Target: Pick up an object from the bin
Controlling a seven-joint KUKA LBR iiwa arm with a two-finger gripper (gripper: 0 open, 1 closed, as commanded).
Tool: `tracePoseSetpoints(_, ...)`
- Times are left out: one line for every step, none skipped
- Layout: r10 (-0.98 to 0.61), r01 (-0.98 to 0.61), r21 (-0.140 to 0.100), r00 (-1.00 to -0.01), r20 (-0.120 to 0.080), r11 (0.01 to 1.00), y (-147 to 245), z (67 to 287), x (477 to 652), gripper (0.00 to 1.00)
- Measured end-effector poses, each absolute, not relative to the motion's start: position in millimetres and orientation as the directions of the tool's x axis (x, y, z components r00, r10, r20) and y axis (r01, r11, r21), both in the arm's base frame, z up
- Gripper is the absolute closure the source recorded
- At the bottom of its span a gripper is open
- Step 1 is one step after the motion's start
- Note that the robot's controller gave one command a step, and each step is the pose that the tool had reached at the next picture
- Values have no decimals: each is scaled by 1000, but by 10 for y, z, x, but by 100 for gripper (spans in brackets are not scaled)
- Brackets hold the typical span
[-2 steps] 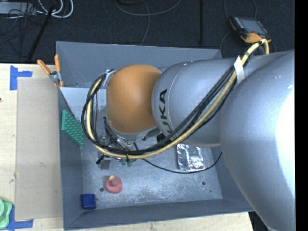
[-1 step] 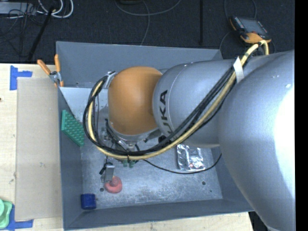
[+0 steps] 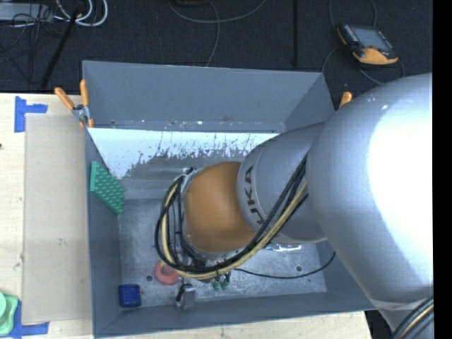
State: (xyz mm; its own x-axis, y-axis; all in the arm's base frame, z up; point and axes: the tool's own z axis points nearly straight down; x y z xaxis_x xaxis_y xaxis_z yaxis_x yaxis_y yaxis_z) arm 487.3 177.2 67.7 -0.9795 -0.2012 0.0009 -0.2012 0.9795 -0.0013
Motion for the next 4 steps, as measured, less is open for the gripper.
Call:
tracePoseSetpoints(-199,-199,0,-980,1,980,1780,692,4878,100)
tracePoseSetpoints(-107,-107,-3,-994,5,994,2400,733,4939,100)
tracePoseSetpoints(-147,-147,2,-989,-7,989,2436,1640,4895,100)
tracePoseSetpoints(-148,-148,0,-989,0,989,2429,1596,4879,0)
